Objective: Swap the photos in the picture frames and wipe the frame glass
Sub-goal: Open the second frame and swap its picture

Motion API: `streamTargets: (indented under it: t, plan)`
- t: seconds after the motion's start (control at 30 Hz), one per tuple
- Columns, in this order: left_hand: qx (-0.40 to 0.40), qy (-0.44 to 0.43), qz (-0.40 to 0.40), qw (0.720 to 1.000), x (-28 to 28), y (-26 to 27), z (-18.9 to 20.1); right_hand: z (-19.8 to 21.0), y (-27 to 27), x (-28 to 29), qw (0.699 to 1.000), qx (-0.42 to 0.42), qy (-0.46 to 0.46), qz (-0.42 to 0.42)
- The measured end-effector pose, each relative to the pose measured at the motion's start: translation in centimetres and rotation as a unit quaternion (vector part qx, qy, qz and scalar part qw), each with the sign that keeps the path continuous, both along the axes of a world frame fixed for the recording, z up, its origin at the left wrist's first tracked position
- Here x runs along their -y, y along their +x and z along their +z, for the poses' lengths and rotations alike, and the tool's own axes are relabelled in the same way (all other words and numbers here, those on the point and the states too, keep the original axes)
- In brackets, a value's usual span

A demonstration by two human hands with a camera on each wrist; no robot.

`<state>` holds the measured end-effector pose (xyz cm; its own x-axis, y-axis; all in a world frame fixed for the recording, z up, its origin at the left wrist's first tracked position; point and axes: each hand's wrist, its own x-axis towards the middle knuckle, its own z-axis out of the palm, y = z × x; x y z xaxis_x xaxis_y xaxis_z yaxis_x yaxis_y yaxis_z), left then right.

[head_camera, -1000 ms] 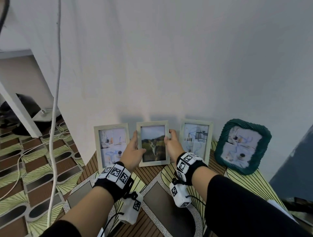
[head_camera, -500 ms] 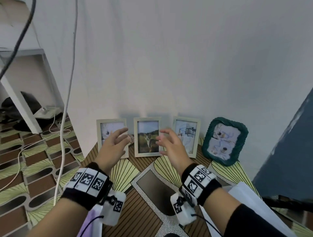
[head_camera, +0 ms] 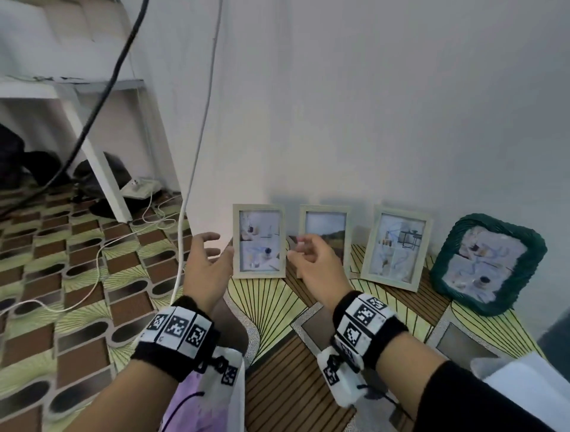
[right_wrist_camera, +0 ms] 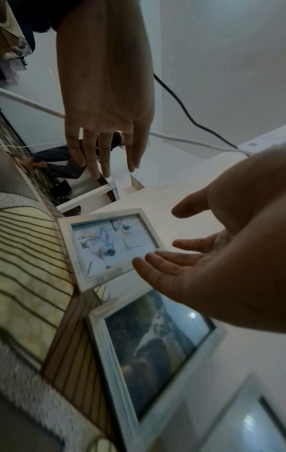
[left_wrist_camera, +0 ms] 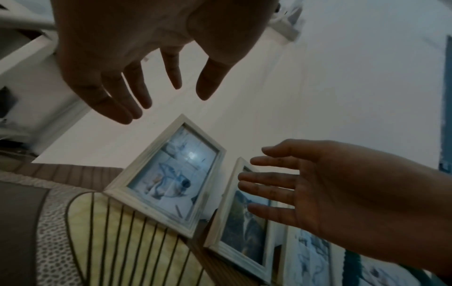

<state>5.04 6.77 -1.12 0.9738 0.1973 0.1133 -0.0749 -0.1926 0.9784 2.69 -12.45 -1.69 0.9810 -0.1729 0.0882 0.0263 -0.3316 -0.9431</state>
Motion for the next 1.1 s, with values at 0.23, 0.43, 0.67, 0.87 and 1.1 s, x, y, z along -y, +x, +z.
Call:
streamTargets:
  t: [0.23,0.43,0.67,0.87,1.1]
  plan:
    - [-0.095,0.049,-0.041,0.993,-0.4,5.6,-1.9,-1.0,5.3,-2.9,0.998,-0.061,-0.008,0.011]
    - [-0.141,-0.039,-0.107,0.983,0.8,8.0,-2.6,-2.3,7.6,-3.4,0.995,-0.097,0.024,0.006]
    - [-0.154,-0.071,-0.119,0.978,0.2,6.5,-2.1,-1.0,5.3,-2.8,0.987,-0.122,0.106,0.013]
    - [-0.054,-0.141,-0.136,0.979,-0.4,0.9,0.0,1.9,-1.6,-1.2,0.985,-0.013,0.172,0.004]
    - [0.069,-0.150,-0.213,0.963,0.8,-9.3,3.5,3.2,-10.7,2.6,0.968,0.111,0.223,-0.035]
